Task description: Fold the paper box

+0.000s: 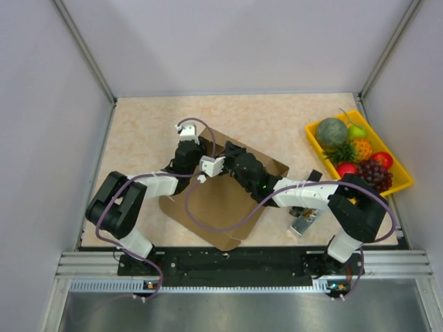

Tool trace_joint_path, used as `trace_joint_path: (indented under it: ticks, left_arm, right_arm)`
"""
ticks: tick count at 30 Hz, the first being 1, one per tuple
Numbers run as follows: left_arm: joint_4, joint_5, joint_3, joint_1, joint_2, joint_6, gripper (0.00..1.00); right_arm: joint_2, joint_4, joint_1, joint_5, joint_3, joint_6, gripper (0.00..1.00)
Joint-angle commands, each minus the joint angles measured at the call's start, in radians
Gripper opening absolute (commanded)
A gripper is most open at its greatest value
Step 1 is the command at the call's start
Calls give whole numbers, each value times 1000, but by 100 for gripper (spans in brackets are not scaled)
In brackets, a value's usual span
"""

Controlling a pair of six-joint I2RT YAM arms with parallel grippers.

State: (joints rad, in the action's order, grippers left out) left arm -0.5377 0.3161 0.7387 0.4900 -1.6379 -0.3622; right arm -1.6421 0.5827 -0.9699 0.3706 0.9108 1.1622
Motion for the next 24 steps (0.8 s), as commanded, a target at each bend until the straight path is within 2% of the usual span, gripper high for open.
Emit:
trace_joint_path:
  ticks: [1, 10, 19, 23, 24]
  left_arm:
    - [-31, -107, -51, -82, 29, -18, 41]
    - [-45, -179, 8, -94, -13, -41, 45]
    - [-41, -172, 80, -90, -82, -93, 45]
    - [-22, -161, 105, -82, -105, -122, 40]
    - [4, -108, 113, -79, -106, -133, 30]
  right_arm:
    - [22, -17, -39, -85, 8, -50, 0]
    - [19, -24, -36, -94, 11, -53, 0]
    - [21, -30, -36, -94, 17, -55, 0]
    - [21, -38, -36, -101, 22, -59, 0]
    - [19, -40, -36, -101, 22, -59, 0]
